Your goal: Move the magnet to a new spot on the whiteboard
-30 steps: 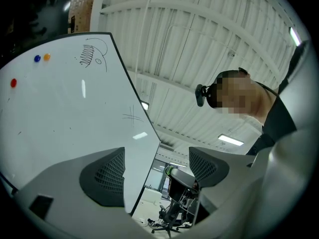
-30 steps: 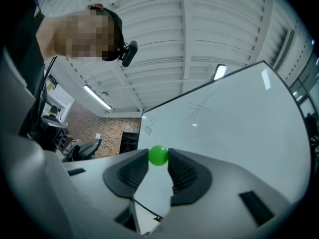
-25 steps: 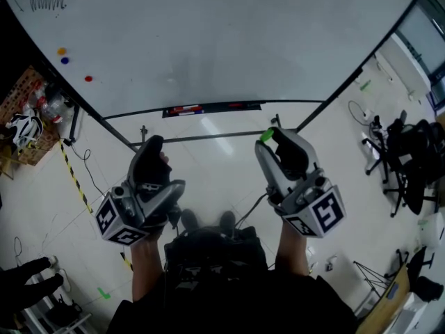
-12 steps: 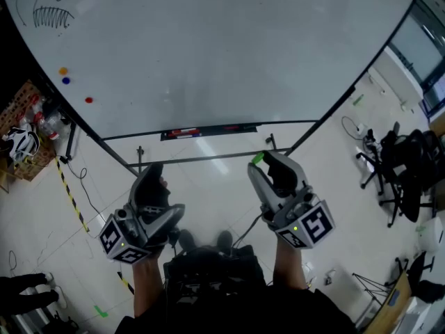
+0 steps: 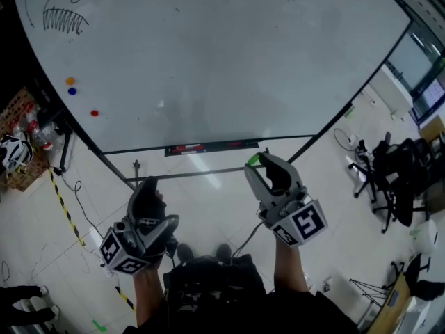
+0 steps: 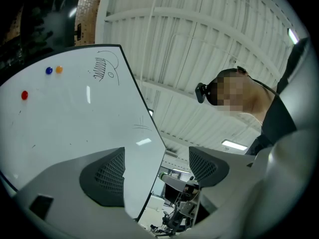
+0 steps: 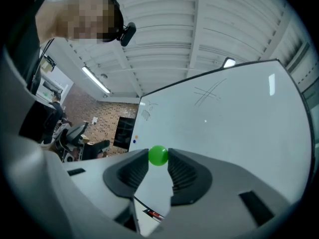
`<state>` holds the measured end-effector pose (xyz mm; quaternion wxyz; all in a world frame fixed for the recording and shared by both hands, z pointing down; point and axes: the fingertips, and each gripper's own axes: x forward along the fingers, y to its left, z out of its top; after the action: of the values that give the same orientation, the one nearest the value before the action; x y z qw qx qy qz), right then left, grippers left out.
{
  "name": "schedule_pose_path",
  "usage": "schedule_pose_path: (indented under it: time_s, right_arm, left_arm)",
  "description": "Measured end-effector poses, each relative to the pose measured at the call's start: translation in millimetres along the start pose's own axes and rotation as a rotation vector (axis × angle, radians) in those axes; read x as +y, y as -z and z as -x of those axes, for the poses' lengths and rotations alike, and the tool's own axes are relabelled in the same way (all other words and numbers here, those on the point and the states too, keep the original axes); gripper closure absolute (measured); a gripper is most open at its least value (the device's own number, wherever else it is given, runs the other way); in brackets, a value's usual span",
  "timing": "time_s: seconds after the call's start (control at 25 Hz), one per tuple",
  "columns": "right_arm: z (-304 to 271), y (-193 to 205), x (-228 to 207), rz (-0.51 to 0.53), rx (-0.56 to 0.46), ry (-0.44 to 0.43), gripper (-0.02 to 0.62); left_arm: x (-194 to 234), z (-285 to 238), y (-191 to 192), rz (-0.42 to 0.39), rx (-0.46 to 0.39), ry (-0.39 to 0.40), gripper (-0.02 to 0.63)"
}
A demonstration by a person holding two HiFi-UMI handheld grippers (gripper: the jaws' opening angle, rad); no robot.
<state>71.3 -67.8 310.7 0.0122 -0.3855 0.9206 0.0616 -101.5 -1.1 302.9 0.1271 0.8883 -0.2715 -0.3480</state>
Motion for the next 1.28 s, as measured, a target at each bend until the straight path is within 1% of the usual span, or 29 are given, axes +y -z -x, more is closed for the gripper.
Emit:
schedule_pose_path:
  time_s: [0.08, 0.2, 0.28, 0.44, 0.56, 0.64, 0.76, 0.88, 1.04, 1.16, 1.28]
  right_arm:
    - [-10.1, 0.6, 1.4, 0.023, 0.016, 0.021, 0.448]
    - [-28.5, 2.2, 3.8, 0.059, 0.037, 0.062, 0.448]
    - [-40.9, 4.9, 3.1, 0.095, 0.062, 0.097, 0.448]
    - [-58.2, 13.1, -3.9, 0.183, 0.125, 0.177, 0.448]
    - [-71.4, 20.0, -11.9, 0.223, 0.17, 0.206, 0.448]
    - [-83.4, 23.5, -19.2, 0.242, 0.186, 0.216, 0.448]
    - [-107.1, 26.7, -35.0, 0.28, 0.187, 0.231, 0.448]
    - [-133.5, 28.9, -56.5, 0.352, 0.174, 0.255, 0.448]
    - [-167.3, 24.4, -89.5, 0.492, 0.167, 0.294, 0.448]
    - [-188.0, 20.4, -111.0, 0.619, 0.168, 0.308, 0.448]
    - [-201.9, 20.2, -127.8, 0.674, 0.172, 0.319, 0.448]
  left_arm:
    - [7.6, 7.0, -8.4, -0.003, -0.01, 0.004, 0.207]
    - [17.0, 17.6, -21.3, 0.048, -0.016, 0.019, 0.207]
    - [24.1, 22.3, -28.6, 0.062, -0.021, 0.024, 0.207]
    - [39.7, 31.0, -26.1, 0.064, 0.006, 0.037, 0.207]
    - [47.6, 31.2, -24.2, 0.086, 0.02, 0.034, 0.207]
    - [54.5, 30.3, -24.7, 0.086, 0.021, 0.022, 0.207]
    - [67.1, 25.8, -27.6, 0.058, 0.021, -0.012, 0.207]
    - [78.5, 17.0, -31.1, 0.027, 0.004, -0.056, 0.207]
    - [92.2, -6.8, -30.4, -0.051, 0.004, -0.095, 0.207]
    - [101.2, -25.4, -25.3, -0.08, -0.004, -0.123, 0.207]
    - [109.6, -40.1, -19.5, -0.136, -0.001, -0.159, 0.207]
